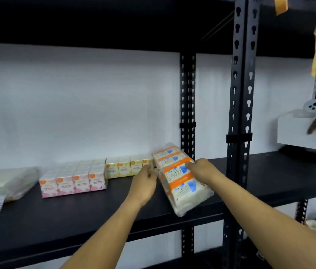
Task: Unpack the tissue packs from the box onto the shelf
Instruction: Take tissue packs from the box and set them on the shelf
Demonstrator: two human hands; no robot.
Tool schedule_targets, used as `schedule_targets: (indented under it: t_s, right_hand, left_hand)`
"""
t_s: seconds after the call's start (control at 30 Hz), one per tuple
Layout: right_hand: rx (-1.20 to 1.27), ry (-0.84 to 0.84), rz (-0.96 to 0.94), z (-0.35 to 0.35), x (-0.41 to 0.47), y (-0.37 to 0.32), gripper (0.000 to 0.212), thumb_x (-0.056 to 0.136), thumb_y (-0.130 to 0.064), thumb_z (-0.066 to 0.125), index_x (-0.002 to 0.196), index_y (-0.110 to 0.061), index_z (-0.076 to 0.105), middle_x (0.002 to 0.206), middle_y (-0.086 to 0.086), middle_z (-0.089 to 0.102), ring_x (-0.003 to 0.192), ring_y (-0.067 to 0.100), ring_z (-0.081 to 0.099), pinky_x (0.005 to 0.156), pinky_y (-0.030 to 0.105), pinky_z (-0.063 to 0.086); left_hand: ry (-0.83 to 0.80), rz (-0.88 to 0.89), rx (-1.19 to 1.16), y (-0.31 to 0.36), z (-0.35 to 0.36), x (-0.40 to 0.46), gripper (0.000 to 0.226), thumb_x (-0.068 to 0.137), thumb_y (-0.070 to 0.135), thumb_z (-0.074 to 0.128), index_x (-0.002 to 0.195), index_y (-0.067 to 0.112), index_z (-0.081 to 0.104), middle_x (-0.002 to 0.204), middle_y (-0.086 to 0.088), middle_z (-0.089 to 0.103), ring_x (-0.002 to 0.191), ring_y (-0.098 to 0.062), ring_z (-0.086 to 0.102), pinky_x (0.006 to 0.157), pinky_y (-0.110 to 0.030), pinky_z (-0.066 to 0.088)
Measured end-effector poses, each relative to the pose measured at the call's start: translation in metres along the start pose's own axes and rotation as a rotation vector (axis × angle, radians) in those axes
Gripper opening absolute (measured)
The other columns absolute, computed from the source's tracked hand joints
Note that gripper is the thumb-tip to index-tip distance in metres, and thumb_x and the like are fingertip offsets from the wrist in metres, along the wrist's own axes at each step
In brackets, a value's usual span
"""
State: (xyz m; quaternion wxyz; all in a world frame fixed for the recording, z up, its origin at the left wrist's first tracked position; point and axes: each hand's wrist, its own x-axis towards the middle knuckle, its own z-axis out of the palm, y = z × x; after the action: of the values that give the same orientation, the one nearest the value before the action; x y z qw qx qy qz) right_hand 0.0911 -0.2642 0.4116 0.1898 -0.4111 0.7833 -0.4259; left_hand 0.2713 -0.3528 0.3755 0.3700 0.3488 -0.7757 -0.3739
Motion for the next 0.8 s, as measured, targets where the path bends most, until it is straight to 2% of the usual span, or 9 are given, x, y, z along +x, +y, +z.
schedule_targets:
  t_s: [0.1, 0.17, 0.27, 0.33, 0.37, 0.47, 0.6, 0.7, 0.8]
  right_hand:
    - [0.018, -0.004, 0.078, 0.004, 0.014, 0.007, 0.036, 0.103, -0.036, 0.043, 0.093, -0.007, 0.063, 0.09, 0.009, 0.071, 0.077, 0.024, 0.067, 0.08, 0.036, 0.056]
    - [-0.002, -0.014, 0.114, 0.006, 0.023, 0.012, 0.04, 0.102, -0.036, 0.041, 0.102, -0.003, 0.064, 0.094, 0.012, 0.07, 0.083, 0.026, 0.068, 0.089, 0.041, 0.055]
    - [-0.017, -0.032, 0.141, 0.01, 0.034, 0.017, 0.038, 0.1, -0.031, 0.04, 0.11, -0.003, 0.064, 0.1, 0.013, 0.071, 0.082, 0.024, 0.062, 0.089, 0.043, 0.054]
    - [-0.016, -0.045, 0.128, 0.012, 0.038, 0.016, 0.036, 0.099, -0.028, 0.04, 0.114, -0.004, 0.063, 0.108, 0.014, 0.069, 0.087, 0.022, 0.06, 0.083, 0.038, 0.051]
    - [-0.024, -0.07, 0.121, 0.013, 0.04, 0.015, 0.036, 0.098, -0.029, 0.04, 0.116, -0.006, 0.061, 0.109, 0.01, 0.068, 0.092, 0.022, 0.061, 0.086, 0.036, 0.049]
    - [-0.027, -0.151, 0.102, 0.016, 0.042, 0.01, 0.04, 0.095, -0.031, 0.039, 0.125, -0.013, 0.058, 0.124, 0.008, 0.062, 0.111, 0.026, 0.06, 0.104, 0.044, 0.045]
    - [0.038, -0.226, 0.11, 0.017, 0.047, 0.011, 0.046, 0.093, -0.036, 0.04, 0.134, -0.018, 0.054, 0.133, 0.004, 0.059, 0.122, 0.025, 0.056, 0.11, 0.043, 0.039]
    - [0.041, -0.211, 0.077, 0.016, 0.051, 0.017, 0.049, 0.087, -0.044, 0.043, 0.124, -0.017, 0.06, 0.122, 0.005, 0.065, 0.11, 0.023, 0.062, 0.103, 0.041, 0.044]
    - [-0.182, -0.104, -0.074, 0.02, 0.046, 0.02, 0.035, 0.089, -0.049, 0.046, 0.099, -0.02, 0.064, 0.098, 0.003, 0.066, 0.086, 0.018, 0.063, 0.076, 0.029, 0.047]
  left_hand:
    - [-0.112, -0.118, -0.26, -0.011, 0.024, 0.007, 0.024, 0.103, 0.044, 0.035, 0.113, 0.032, 0.051, 0.134, 0.002, 0.058, 0.121, -0.015, 0.054, 0.11, -0.039, 0.039]
    - [-0.16, -0.156, -0.401, -0.015, 0.035, 0.014, 0.033, 0.103, 0.047, 0.029, 0.104, 0.031, 0.058, 0.119, 0.008, 0.066, 0.112, -0.007, 0.059, 0.103, -0.031, 0.042]
    - [-0.187, -0.212, -0.56, -0.016, 0.049, 0.019, 0.044, 0.105, 0.047, 0.021, 0.106, 0.033, 0.063, 0.1, 0.013, 0.072, 0.092, 0.004, 0.066, 0.084, -0.02, 0.044]
    - [-0.206, -0.249, -0.634, -0.015, 0.057, 0.02, 0.052, 0.104, 0.05, 0.018, 0.115, 0.028, 0.063, 0.101, 0.009, 0.074, 0.09, 0.0, 0.07, 0.083, -0.022, 0.047]
    - [-0.202, -0.273, -0.664, -0.015, 0.061, 0.022, 0.055, 0.104, 0.05, 0.017, 0.119, 0.024, 0.063, 0.103, 0.004, 0.075, 0.093, -0.006, 0.071, 0.082, -0.025, 0.05]
    - [-0.193, -0.341, -0.764, -0.011, 0.072, 0.025, 0.061, 0.104, 0.05, 0.019, 0.123, 0.014, 0.064, 0.107, -0.013, 0.074, 0.096, -0.026, 0.072, 0.082, -0.036, 0.058]
    - [-0.165, -0.389, -0.84, -0.01, 0.084, 0.033, 0.058, 0.103, 0.05, 0.025, 0.12, 0.011, 0.065, 0.098, -0.016, 0.075, 0.084, -0.029, 0.074, 0.07, -0.036, 0.059]
    - [-0.168, -0.382, -0.838, -0.007, 0.088, 0.034, 0.056, 0.104, 0.048, 0.025, 0.118, 0.012, 0.065, 0.095, -0.015, 0.076, 0.085, -0.029, 0.074, 0.08, -0.04, 0.058]
    - [-0.173, -0.36, -0.812, -0.007, 0.084, 0.035, 0.055, 0.105, 0.045, 0.022, 0.12, 0.012, 0.064, 0.104, -0.015, 0.074, 0.095, -0.029, 0.072, 0.088, -0.043, 0.056]
